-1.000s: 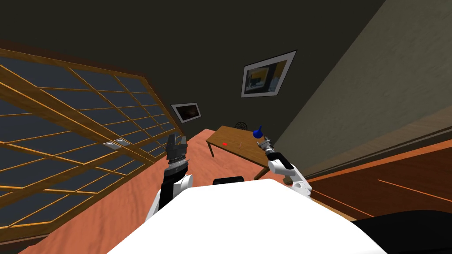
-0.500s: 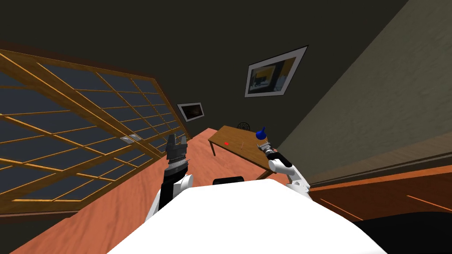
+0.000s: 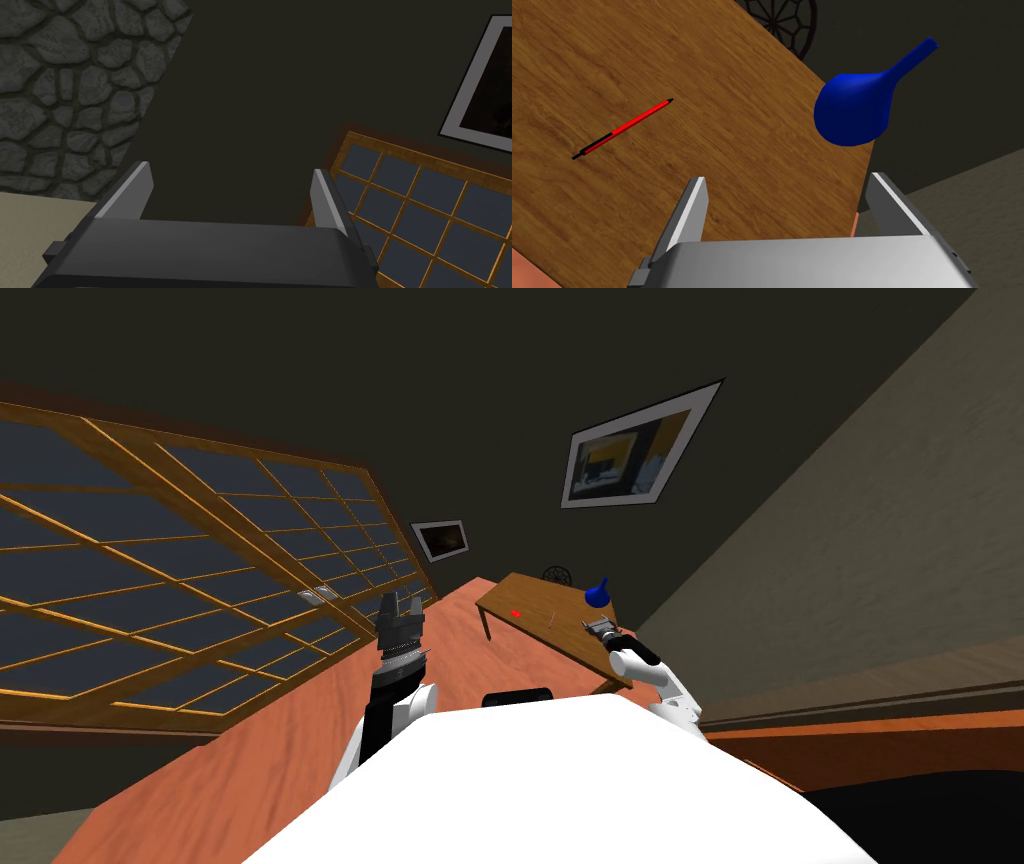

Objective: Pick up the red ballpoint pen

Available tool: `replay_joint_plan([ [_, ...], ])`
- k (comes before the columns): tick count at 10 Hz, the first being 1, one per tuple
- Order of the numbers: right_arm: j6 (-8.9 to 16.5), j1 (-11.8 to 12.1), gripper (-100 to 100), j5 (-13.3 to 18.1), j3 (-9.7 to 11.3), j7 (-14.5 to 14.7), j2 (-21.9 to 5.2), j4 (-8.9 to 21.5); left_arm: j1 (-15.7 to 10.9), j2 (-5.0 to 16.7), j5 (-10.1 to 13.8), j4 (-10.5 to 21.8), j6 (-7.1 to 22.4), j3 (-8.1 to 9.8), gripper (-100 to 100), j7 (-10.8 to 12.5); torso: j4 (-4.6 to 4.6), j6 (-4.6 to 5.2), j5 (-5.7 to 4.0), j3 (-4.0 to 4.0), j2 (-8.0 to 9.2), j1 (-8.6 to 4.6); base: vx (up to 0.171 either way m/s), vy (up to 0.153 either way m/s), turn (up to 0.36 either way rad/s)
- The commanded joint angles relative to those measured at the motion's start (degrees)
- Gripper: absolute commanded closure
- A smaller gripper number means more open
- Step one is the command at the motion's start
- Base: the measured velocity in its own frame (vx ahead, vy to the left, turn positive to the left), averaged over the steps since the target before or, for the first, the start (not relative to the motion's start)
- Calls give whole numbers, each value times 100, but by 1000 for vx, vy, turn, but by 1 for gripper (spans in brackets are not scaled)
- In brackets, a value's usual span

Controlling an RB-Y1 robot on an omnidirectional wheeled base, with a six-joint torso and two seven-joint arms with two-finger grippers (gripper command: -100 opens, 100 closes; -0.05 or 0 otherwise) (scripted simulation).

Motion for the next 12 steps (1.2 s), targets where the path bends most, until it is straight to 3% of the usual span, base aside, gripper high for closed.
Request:
replay_joint_plan([
  [1, 286, -76, -100, -92, -51, -286, -54, 126, 0, 0, 0, 0, 0, 0, 0, 0, 0, 0, 0, 0, 0, 0, -1, -25, 117],
  [2, 294, -76, -100, -92, -51, -444, -54, 126, 1, 0, 0, 0, 0, 1, 0, 0, 0, 5, 0, 0, 0, -2, 0, -15, -27],
  [3, 536, -169, -100, -243, -110, -607, -98, 383, 1, 0, 0, 0, 0, 1, 0, 0, 0, 6, 1, 0, 0, 0, 2, -17, 229],
  [5, 662, -169, -100, -243, -110, -923, -98, 383, 1, 0, 0, 0, 0, 1, 0, 0, 0, 5, 0, -1, -1, -4, 1, -20, 50],
  [6, 893, -263, -100, -385, -160, -1086, -146, 641, 1, 0, 0, 0, 0, 1, 0, 0, 0, 6, 1, 0, -1, 1, 1, -12, 221],
  [8, 1019, -263, -100, -385, -160, -1401, -146, 641, 1, 0, 0, 0, 0, 1, 0, 0, -1, 5, 1, -2, -3, 0, 5, -16, 49],
  [9, 1296, -359, -100, -516, -200, -1577, -199, 896, 2, 0, 0, 0, 0, 1, 0, 0, -1, 7, 1, -1, -2, 2, 9, -12, 198],
  [11, 1363, -359, -100, -516, -200, -1872, -199, 896, 1, 0, 0, 0, 0, 1, 0, 0, -1, 5, 1, -3, -5, 0, 6, -17, 68],
  [12, 1623, -457, -100, -637, -230, -2042, -256, 1148, 2, 0, 0, 0, 0, 1, 0, 0, -1, 7, 1, -1, -2, 2, 7, -14, 239],
])
